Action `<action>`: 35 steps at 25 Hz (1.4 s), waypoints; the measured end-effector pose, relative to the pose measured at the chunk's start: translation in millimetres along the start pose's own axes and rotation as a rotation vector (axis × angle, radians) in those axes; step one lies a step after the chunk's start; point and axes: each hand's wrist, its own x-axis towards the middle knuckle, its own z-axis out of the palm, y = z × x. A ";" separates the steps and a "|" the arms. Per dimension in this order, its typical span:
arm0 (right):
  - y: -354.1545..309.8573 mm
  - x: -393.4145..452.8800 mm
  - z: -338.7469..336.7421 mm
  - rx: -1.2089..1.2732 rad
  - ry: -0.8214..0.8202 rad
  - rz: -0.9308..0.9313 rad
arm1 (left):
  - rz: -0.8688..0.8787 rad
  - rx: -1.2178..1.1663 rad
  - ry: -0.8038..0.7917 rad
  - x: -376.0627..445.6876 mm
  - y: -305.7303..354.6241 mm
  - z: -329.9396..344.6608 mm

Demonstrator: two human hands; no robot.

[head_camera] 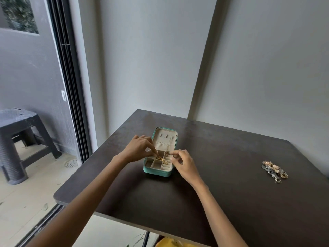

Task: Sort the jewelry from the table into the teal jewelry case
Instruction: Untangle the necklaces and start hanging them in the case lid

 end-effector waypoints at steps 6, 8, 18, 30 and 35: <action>-19.2 4.6 -9.3 -0.434 -0.091 -0.067 | 0.068 0.107 -0.045 -2.8 14.7 -4.5; -23.3 6.5 -8.2 -0.520 -0.106 -0.103 | 0.056 0.102 -0.048 -2.5 15.4 -4.2; -57.0 26.5 -31.3 -0.024 0.031 0.026 | 0.017 -0.515 0.038 8.2 32.0 -35.1; -90.4 19.1 -96.5 0.626 0.151 -0.065 | -0.033 -0.711 0.619 33.4 107.2 -72.2; -88.9 10.3 -122.1 0.545 0.217 -0.071 | 0.046 -1.050 0.531 44.4 137.7 -84.3</action>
